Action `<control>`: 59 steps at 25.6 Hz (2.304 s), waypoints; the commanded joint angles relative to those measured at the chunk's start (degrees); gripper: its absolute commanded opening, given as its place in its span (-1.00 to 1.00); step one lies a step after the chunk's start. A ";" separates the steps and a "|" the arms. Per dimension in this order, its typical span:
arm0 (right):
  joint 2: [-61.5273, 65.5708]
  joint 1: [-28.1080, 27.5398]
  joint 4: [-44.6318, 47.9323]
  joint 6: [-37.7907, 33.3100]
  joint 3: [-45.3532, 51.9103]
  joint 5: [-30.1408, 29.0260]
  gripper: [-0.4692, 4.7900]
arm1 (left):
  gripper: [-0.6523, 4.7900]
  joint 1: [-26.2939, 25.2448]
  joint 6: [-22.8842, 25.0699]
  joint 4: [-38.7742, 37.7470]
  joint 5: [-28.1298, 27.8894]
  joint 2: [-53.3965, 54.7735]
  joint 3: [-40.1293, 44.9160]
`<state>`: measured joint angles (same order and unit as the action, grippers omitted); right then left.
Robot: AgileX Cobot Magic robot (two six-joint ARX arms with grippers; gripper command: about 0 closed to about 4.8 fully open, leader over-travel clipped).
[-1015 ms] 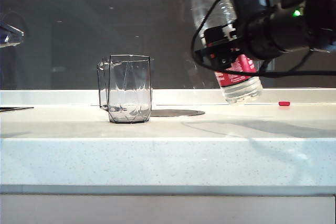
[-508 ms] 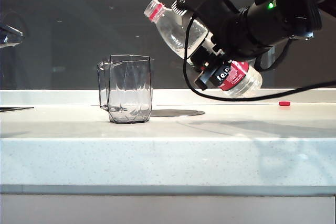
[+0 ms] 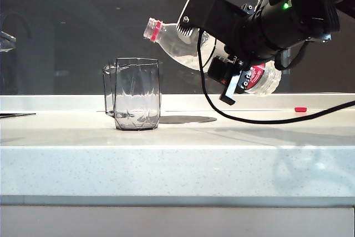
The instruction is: Pick up the mineral water bottle on the table and pour water into the mug until it's half full.
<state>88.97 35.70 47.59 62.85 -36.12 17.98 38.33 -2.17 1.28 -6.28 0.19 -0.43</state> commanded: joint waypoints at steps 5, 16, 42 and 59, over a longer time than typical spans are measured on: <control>-0.63 -0.07 3.13 6.54 -2.40 2.14 0.20 | -0.77 -0.17 0.09 0.50 -0.04 0.02 -0.15; -0.63 -0.13 2.23 11.63 -3.54 4.17 0.20 | -0.77 -0.17 0.09 0.46 -0.04 0.02 -0.15; -0.66 -0.13 0.20 20.09 -6.27 6.56 0.20 | -0.77 -0.15 0.09 0.48 -0.04 0.02 -0.15; -1.36 0.07 0.15 23.15 -6.27 8.04 0.20 | -0.77 -0.15 0.09 0.48 -0.04 0.02 -0.15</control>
<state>88.71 35.62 44.53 86.06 -41.78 25.80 38.17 -2.17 1.28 -6.26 0.19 -0.43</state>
